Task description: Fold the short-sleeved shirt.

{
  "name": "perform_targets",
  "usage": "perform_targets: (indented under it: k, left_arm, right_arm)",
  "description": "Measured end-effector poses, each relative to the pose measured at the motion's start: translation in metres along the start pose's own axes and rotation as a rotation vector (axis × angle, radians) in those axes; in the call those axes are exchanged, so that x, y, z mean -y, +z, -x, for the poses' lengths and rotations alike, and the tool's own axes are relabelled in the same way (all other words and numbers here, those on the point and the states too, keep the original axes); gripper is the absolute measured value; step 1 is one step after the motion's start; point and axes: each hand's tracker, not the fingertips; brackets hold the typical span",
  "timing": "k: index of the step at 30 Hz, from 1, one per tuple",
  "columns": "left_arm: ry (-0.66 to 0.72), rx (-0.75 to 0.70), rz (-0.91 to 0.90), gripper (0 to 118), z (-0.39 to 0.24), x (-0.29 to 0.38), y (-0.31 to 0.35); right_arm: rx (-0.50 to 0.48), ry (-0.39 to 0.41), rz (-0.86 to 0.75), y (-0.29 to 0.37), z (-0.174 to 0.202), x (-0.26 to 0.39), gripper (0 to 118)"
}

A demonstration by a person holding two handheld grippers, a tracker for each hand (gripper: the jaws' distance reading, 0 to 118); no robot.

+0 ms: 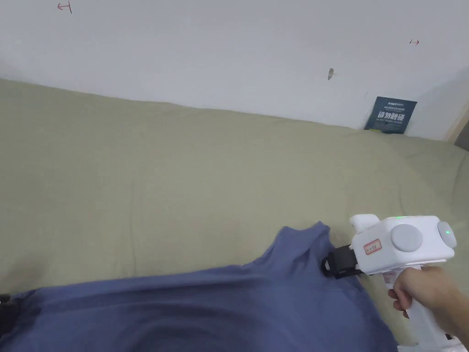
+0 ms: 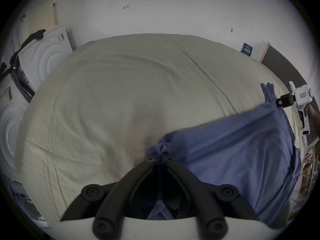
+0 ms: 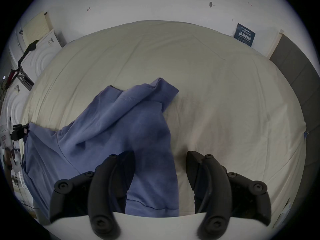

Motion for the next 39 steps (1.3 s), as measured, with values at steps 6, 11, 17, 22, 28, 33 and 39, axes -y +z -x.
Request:
perform_targets:
  k: [6,11,17,22,28,33,39]
  left_arm:
    - [0.021,0.011,-0.018,0,0.000,0.003,0.003]
    - [0.069,0.084,-0.085,0,0.004,0.000,0.023]
    - [-0.003,0.122,-0.135,0,0.007,-0.001,0.066]
    - [-0.025,0.171,-0.177,0,0.009,0.017,0.116]
    - [-0.109,0.209,-0.166,0,0.017,0.055,0.170]
    - [-0.126,0.235,-0.139,0,0.018,0.098,0.206]
    - [-0.134,0.244,-0.043,0,0.020,0.144,0.208]
  right_arm:
    - [-0.107,-0.062,-0.126,0.029,0.001,0.011,0]
    - [-0.139,-0.057,-0.245,0.079,0.009,0.023,0]
    - [-0.136,0.011,-0.310,0.150,0.030,0.051,0]
    - [-0.115,0.032,-0.320,0.202,0.036,0.084,0]
    - [-0.072,0.030,-0.328,0.265,0.040,0.138,0]
    - [-0.037,0.007,-0.258,0.292,0.041,0.192,0]
    - [0.007,-0.030,-0.179,0.281,0.053,0.262,0]
